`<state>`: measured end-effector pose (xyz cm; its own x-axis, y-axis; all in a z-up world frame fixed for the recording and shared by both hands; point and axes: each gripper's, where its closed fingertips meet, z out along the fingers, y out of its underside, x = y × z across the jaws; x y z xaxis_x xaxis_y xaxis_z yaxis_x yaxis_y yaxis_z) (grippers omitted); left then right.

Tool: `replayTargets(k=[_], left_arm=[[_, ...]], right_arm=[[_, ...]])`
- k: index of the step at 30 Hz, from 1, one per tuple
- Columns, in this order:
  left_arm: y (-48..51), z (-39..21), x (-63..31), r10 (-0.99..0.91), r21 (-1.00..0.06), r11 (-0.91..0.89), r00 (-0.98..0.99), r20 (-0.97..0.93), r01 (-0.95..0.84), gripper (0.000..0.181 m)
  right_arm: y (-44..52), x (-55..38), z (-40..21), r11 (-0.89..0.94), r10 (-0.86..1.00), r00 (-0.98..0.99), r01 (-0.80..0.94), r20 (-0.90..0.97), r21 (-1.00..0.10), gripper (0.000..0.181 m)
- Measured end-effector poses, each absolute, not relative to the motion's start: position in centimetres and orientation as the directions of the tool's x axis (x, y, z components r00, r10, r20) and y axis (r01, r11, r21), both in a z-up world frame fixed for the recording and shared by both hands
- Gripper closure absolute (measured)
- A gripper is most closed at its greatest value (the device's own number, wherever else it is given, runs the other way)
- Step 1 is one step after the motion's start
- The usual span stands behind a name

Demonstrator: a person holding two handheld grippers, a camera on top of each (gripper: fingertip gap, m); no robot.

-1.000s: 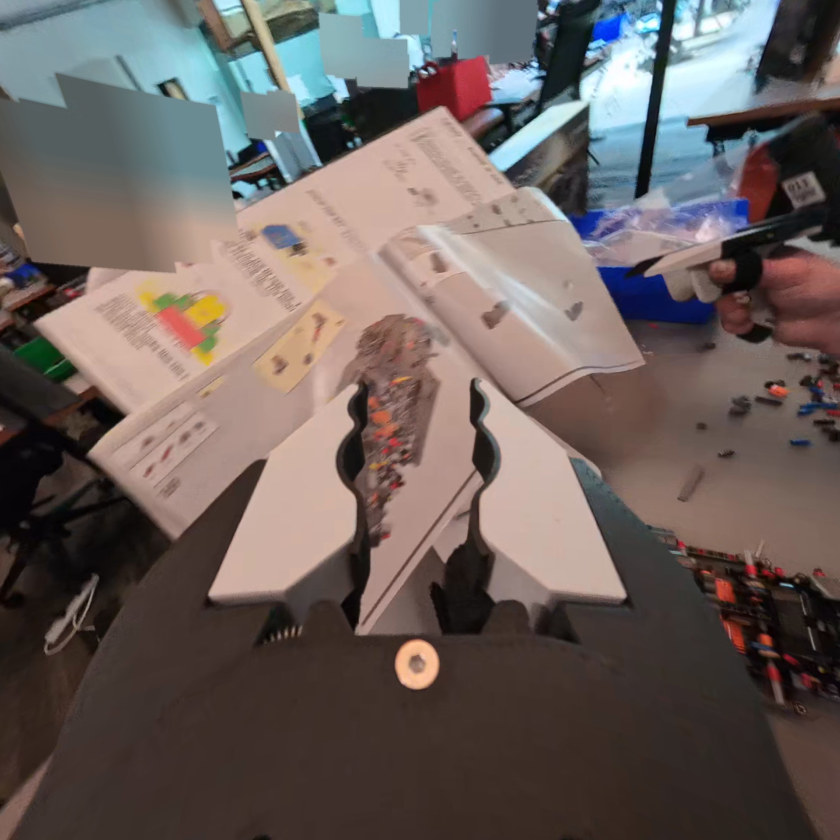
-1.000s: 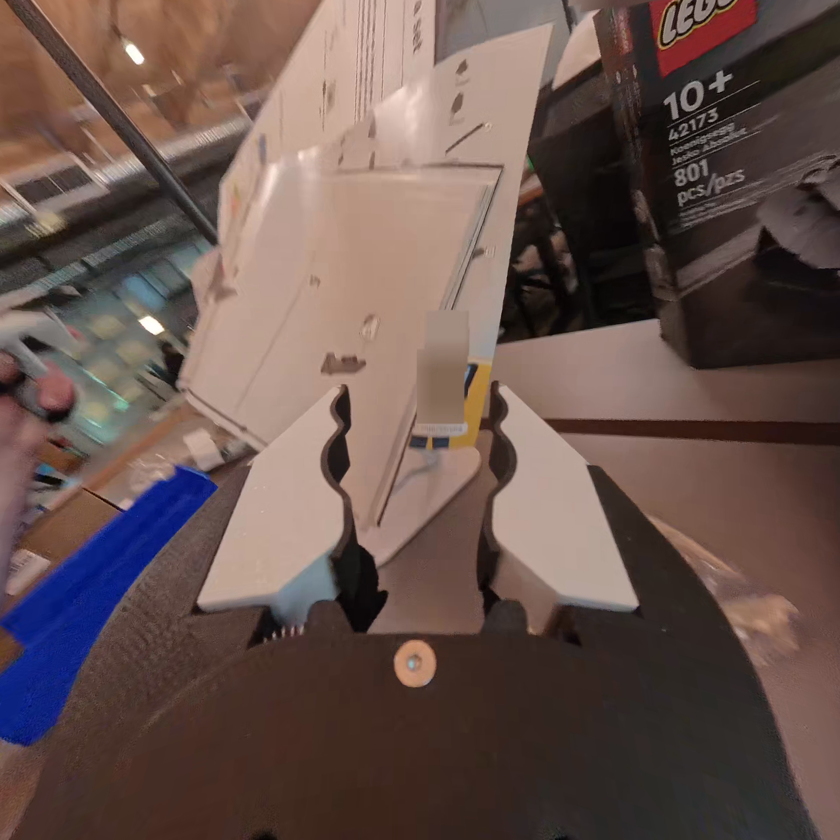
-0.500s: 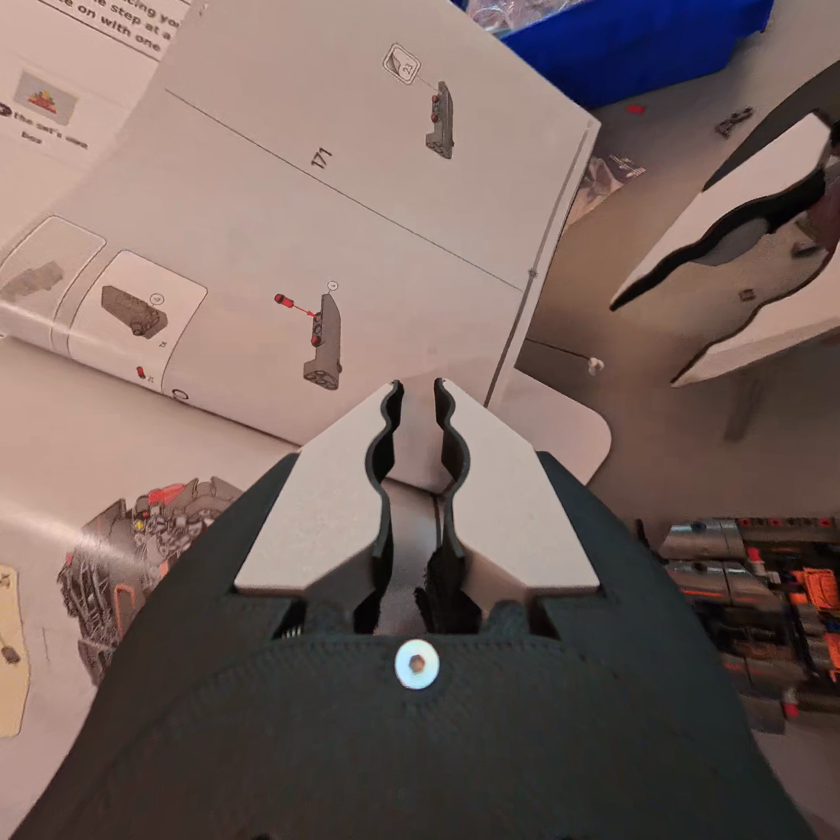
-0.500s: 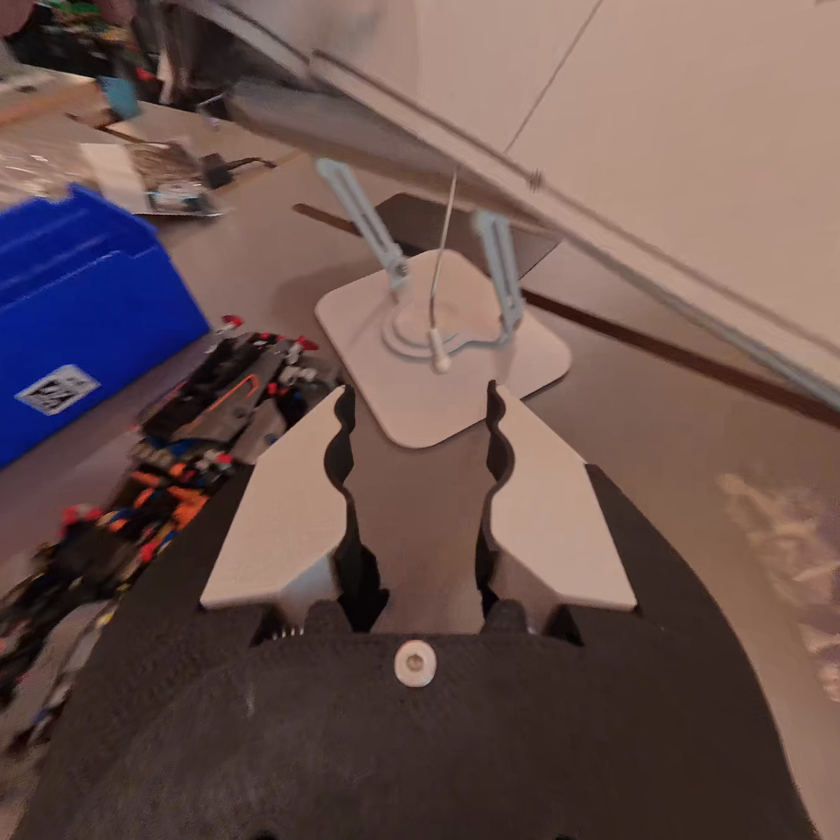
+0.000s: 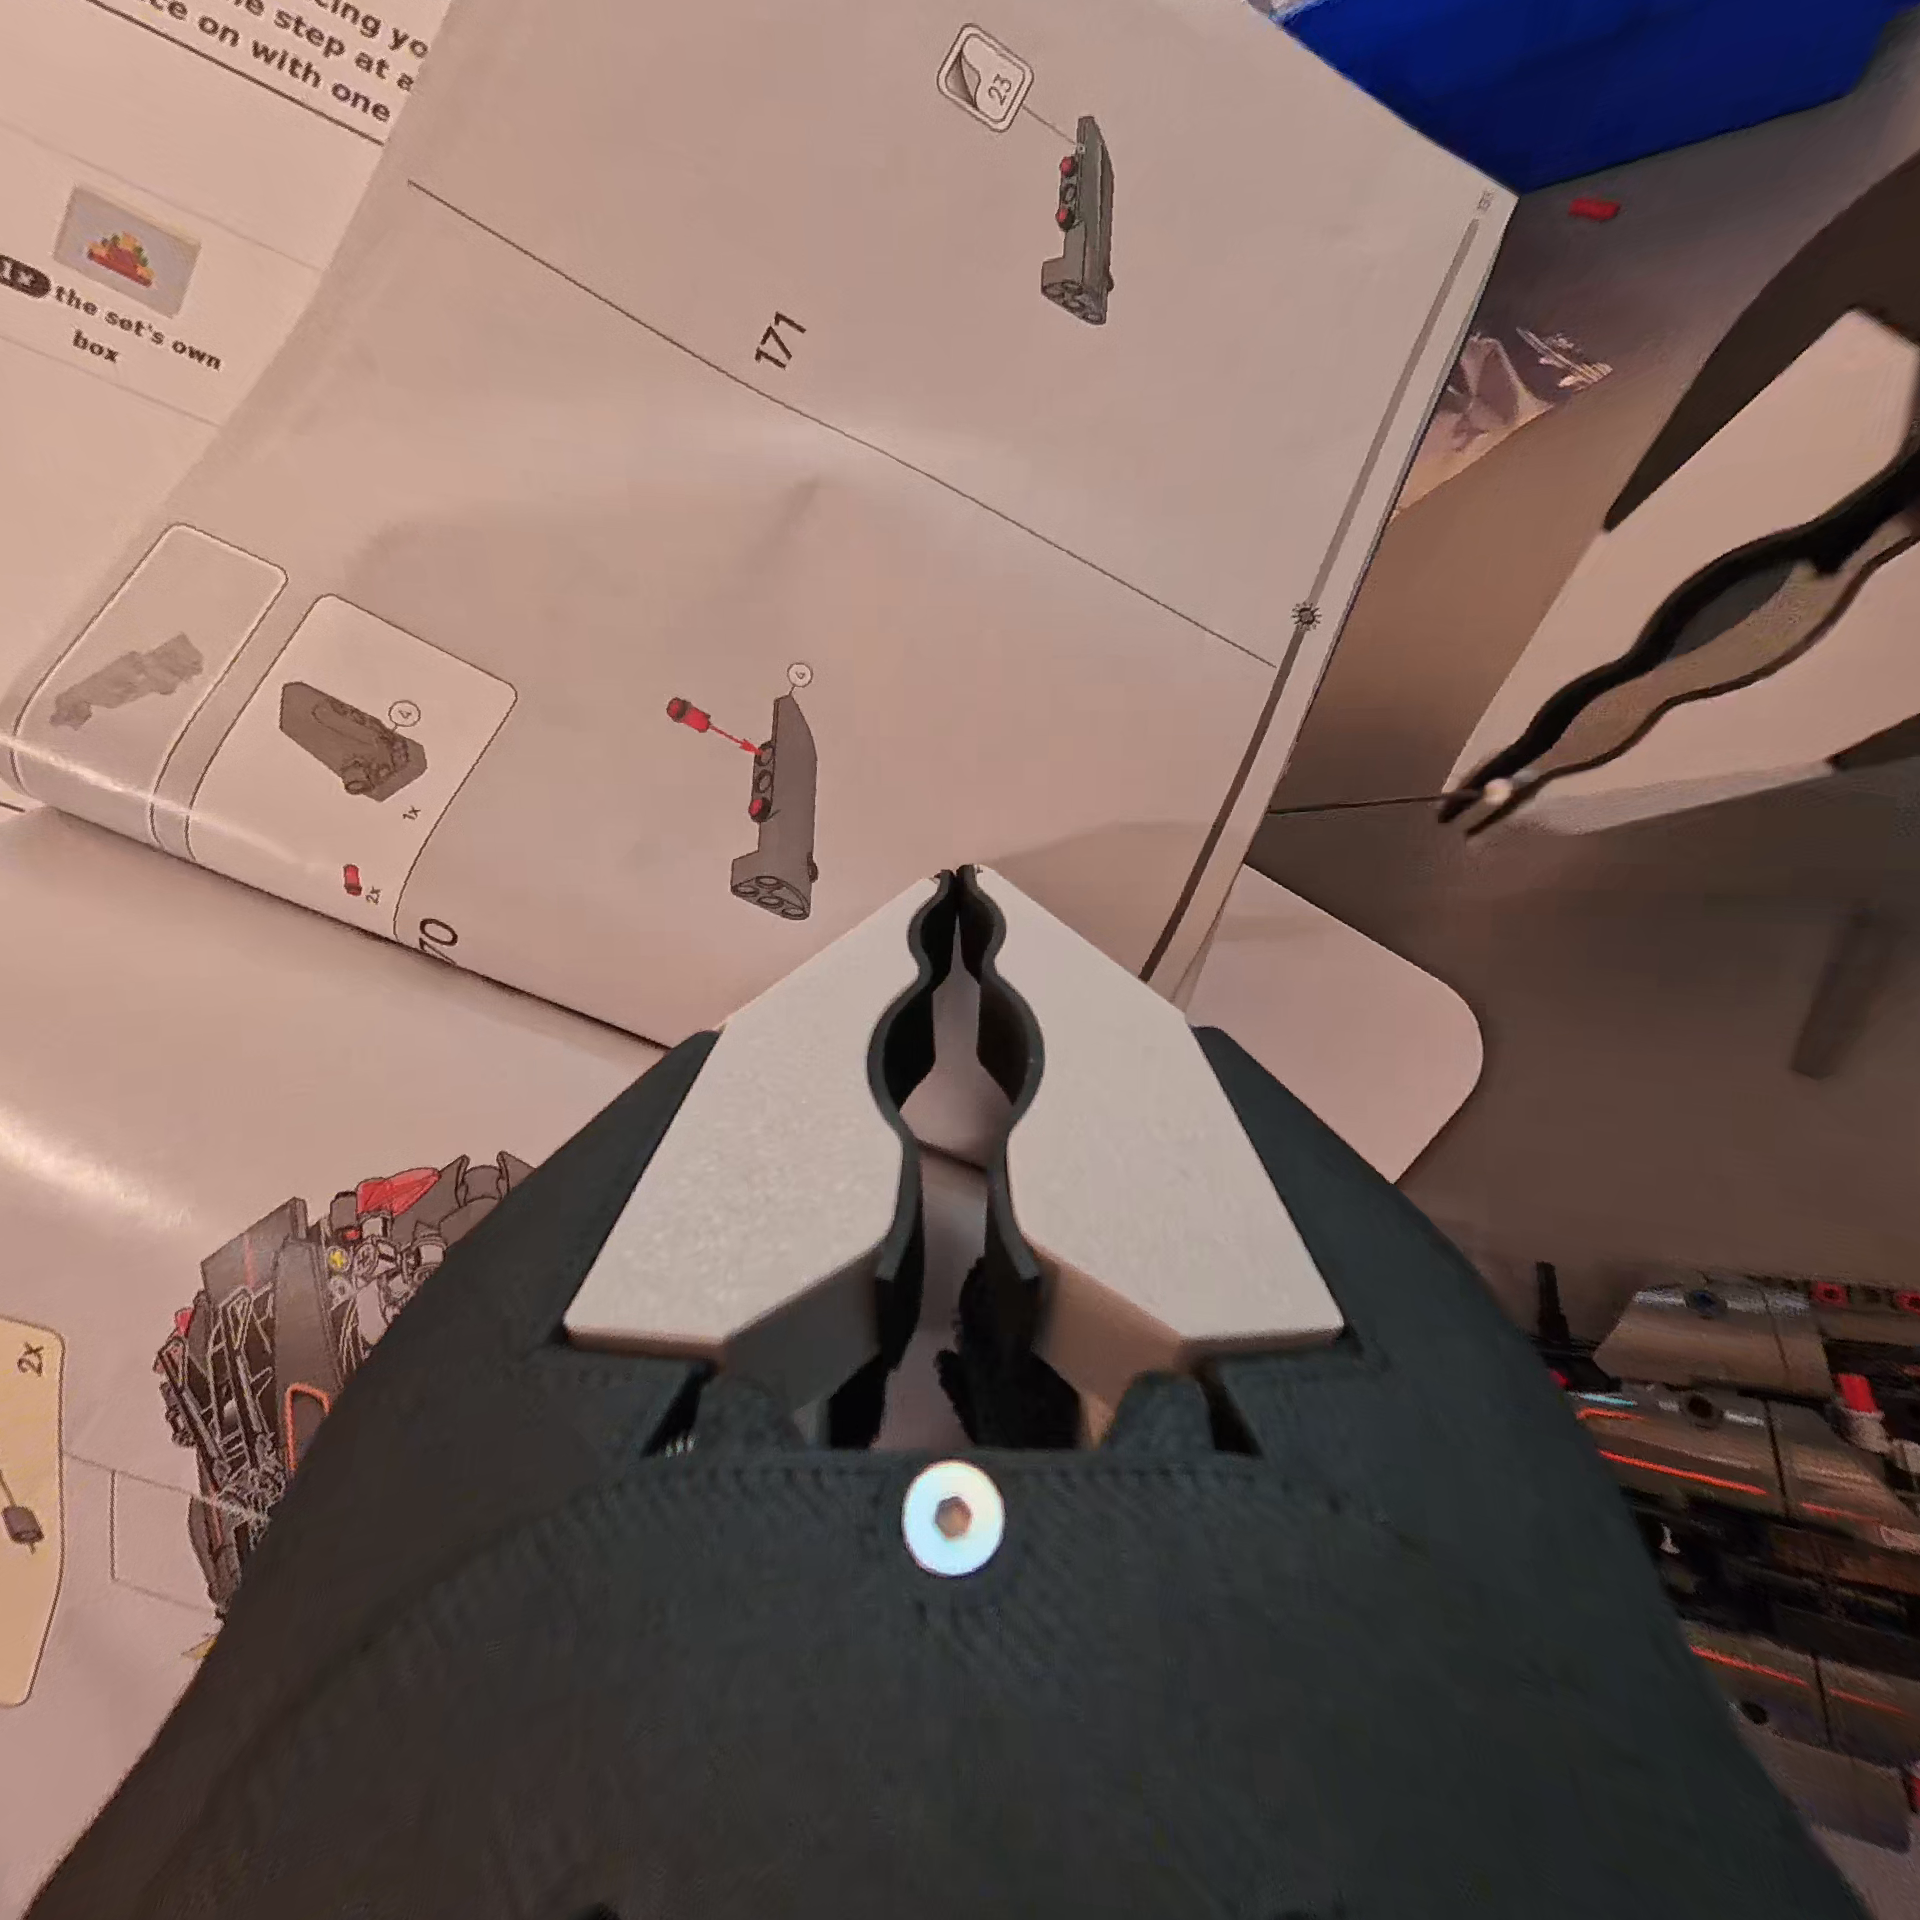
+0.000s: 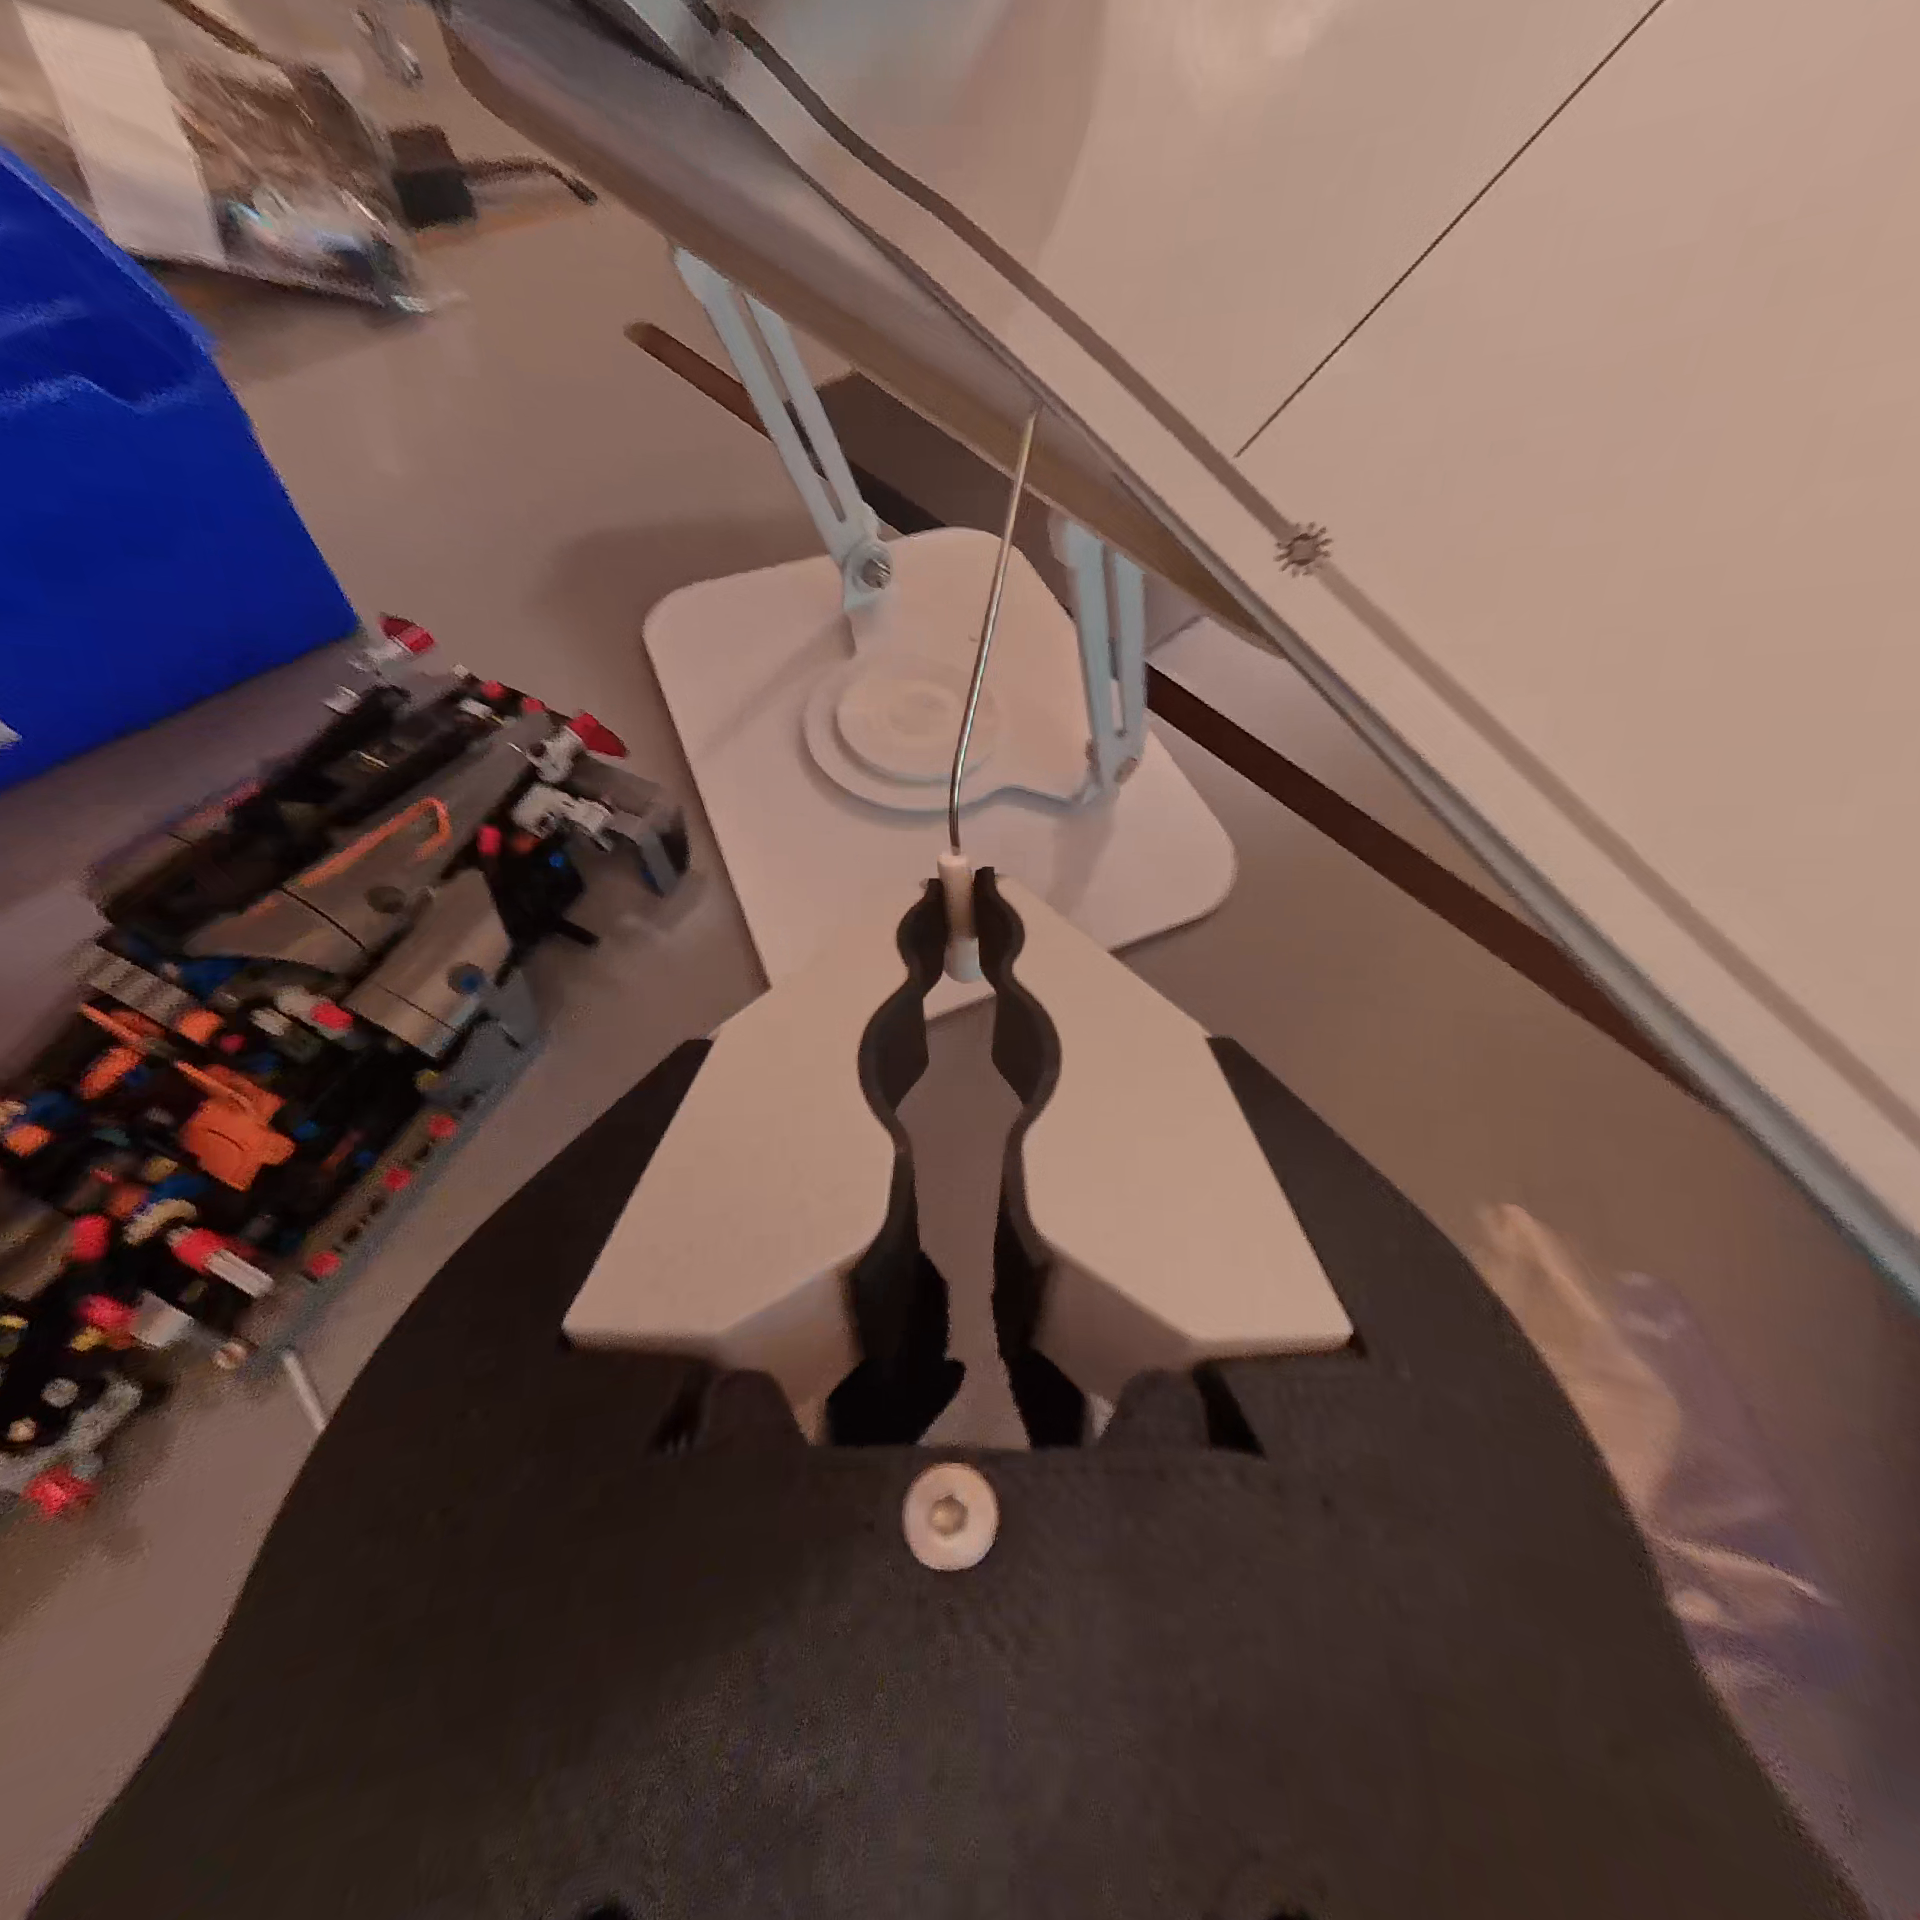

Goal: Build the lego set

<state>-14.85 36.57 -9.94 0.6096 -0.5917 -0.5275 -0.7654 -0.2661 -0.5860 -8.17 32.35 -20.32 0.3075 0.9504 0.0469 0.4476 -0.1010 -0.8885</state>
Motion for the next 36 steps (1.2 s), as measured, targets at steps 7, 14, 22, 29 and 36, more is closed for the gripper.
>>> replayTargets(k=[7,14,22,29,36], left_arm=[[37.2,-10.3,-14.9,-0.538,-0.572,-0.307,0.635,-0.554,-0.76,0.181],[37.7,-10.3,-15.2,-0.496,-0.594,-0.305,0.657,-0.568,-0.744,0.181],[37.5,-10.4,-15.1,-0.494,-0.612,-0.306,0.671,-0.553,-0.729,0.181],[35.5,-8.3,-14.4,-0.521,-0.716,-0.237,0.708,-0.477,-0.656,0.164],[30.6,-4.9,-24.3,-0.367,-0.767,-0.286,0.805,-0.466,-0.574,0.161]], right_arm=[[33.8,-4.5,-17.2,0.039,0.883,0.351,0.606,0.311,-0.794,0.177],[35.7,-3.6,-13.5,0.182,0.753,0.308,0.751,0.581,-0.635,0.177],[41.3,-5.9,-9.1,0.35,0.601,0.241,0.778,0.762,-0.522,0.176],[39.0,-5.4,-3.6,0.302,0.724,0.354,0.609,0.592,-0.733,0.168],[26.8,-14.0,-8.0,0.507,0.833,-0.061,0.479,0.549,-0.717,0.164]])
